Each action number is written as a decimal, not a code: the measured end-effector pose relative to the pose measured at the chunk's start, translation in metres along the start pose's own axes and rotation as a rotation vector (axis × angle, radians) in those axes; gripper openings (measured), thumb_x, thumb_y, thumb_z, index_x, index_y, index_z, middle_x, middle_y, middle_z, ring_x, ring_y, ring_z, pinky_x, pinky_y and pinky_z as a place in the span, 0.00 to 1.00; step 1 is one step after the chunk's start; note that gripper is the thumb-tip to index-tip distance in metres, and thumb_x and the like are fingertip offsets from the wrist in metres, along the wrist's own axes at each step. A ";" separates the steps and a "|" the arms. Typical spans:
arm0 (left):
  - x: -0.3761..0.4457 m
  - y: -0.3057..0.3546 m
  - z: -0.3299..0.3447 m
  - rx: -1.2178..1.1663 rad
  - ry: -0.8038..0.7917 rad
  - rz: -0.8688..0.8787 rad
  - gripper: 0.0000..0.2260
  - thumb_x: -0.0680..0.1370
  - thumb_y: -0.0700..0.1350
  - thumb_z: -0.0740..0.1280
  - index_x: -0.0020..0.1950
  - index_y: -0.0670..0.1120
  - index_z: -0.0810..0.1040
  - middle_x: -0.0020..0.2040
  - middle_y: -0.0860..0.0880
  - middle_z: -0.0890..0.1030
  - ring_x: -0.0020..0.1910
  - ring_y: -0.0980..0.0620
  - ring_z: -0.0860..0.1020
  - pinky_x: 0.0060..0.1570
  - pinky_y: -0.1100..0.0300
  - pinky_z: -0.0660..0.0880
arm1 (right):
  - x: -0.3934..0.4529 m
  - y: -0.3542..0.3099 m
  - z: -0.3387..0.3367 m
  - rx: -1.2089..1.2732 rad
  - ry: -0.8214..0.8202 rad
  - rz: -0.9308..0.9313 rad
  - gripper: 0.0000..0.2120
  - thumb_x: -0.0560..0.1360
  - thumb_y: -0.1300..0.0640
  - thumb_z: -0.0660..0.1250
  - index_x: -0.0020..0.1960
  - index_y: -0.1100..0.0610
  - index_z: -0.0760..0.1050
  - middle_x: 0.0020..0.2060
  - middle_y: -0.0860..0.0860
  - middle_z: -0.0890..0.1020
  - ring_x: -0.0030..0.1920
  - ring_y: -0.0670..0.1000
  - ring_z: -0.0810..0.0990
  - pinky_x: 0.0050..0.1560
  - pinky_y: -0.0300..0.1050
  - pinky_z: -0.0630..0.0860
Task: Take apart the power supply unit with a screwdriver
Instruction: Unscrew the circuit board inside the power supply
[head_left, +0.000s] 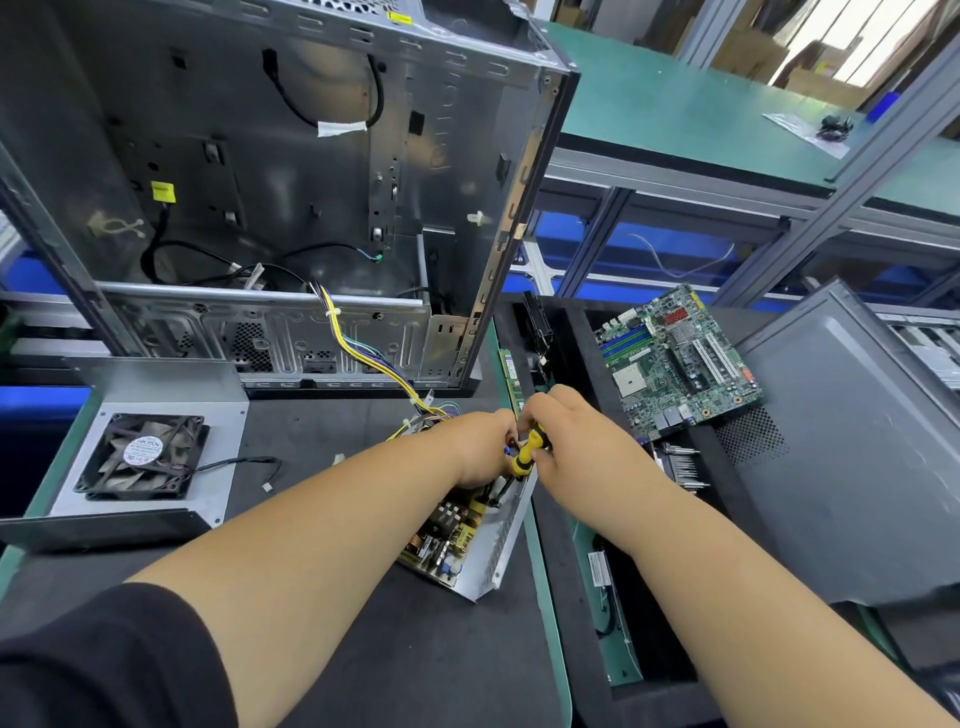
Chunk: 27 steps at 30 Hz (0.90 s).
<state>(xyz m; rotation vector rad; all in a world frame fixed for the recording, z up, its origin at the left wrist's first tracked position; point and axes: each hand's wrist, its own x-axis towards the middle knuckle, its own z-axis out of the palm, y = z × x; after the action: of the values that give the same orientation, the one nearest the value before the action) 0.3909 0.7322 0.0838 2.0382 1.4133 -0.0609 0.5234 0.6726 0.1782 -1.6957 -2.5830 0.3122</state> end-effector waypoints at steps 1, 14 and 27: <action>0.000 0.001 0.000 0.031 -0.009 0.001 0.08 0.79 0.45 0.62 0.53 0.48 0.63 0.47 0.43 0.76 0.45 0.43 0.75 0.47 0.48 0.74 | 0.000 0.000 0.000 0.008 -0.001 -0.007 0.09 0.77 0.62 0.64 0.57 0.55 0.71 0.53 0.51 0.70 0.40 0.56 0.72 0.39 0.50 0.65; -0.004 0.006 0.000 0.045 -0.059 0.031 0.11 0.80 0.46 0.60 0.60 0.46 0.64 0.48 0.42 0.76 0.44 0.43 0.74 0.45 0.48 0.72 | -0.014 0.005 -0.014 0.176 0.197 0.015 0.06 0.73 0.57 0.67 0.48 0.50 0.72 0.44 0.45 0.71 0.39 0.47 0.71 0.38 0.47 0.69; -0.006 0.019 -0.003 0.285 -0.106 0.124 0.07 0.77 0.44 0.63 0.54 0.49 0.68 0.49 0.47 0.75 0.43 0.45 0.72 0.39 0.56 0.67 | -0.047 0.062 -0.013 0.463 0.582 0.349 0.09 0.73 0.61 0.68 0.43 0.46 0.73 0.40 0.43 0.74 0.42 0.42 0.72 0.37 0.39 0.65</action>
<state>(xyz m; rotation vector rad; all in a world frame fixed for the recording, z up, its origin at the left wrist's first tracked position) 0.4036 0.7249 0.0972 2.3119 1.2677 -0.3292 0.6006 0.6553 0.1829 -1.7191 -1.6571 0.3299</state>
